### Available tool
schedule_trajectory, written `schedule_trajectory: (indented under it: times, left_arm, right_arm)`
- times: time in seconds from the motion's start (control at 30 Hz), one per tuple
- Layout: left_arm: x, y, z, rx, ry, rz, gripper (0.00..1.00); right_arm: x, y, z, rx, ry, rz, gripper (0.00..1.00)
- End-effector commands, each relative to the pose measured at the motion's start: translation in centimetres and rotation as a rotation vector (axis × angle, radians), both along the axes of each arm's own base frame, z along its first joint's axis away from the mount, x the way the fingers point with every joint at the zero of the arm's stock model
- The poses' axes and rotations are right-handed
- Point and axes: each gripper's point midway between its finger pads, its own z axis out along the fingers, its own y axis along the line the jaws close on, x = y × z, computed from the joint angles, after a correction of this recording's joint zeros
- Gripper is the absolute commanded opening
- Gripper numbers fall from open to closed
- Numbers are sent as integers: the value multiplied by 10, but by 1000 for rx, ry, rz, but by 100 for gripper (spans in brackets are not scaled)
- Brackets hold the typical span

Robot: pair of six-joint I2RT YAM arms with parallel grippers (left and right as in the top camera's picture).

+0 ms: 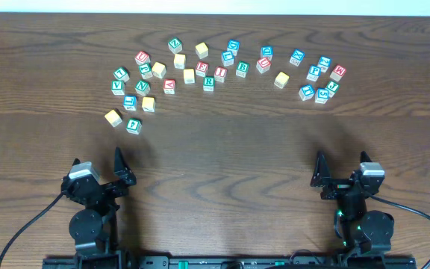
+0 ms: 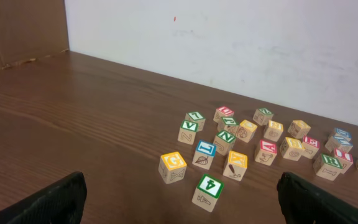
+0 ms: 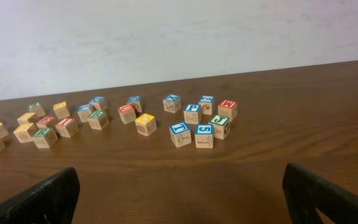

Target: Spell out NEURIPS

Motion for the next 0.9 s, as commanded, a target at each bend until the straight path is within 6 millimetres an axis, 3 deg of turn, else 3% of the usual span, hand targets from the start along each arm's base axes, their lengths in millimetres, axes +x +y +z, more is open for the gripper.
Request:
schedule_trajectory:
  times: [0.0, 0.57, 0.7, 0.87]
  left_arm:
    - [-2, 5, -16, 13, 56, 27, 96]
    - [-2, 5, -16, -10, 52, 30, 96]
    - [-1, -1, -12, -12, 44, -4, 96]
    - [2, -4, 13, 16, 64, -27, 96]
  right_arm:
    - [0, -1, -1, -4, 1, -4, 99]
    - [0, -6, 3, -17, -13, -31, 99]
    - [1, -6, 23, -13, -95, -30, 99]
    - [-2, -4, 55, -44, -207, -24, 99]
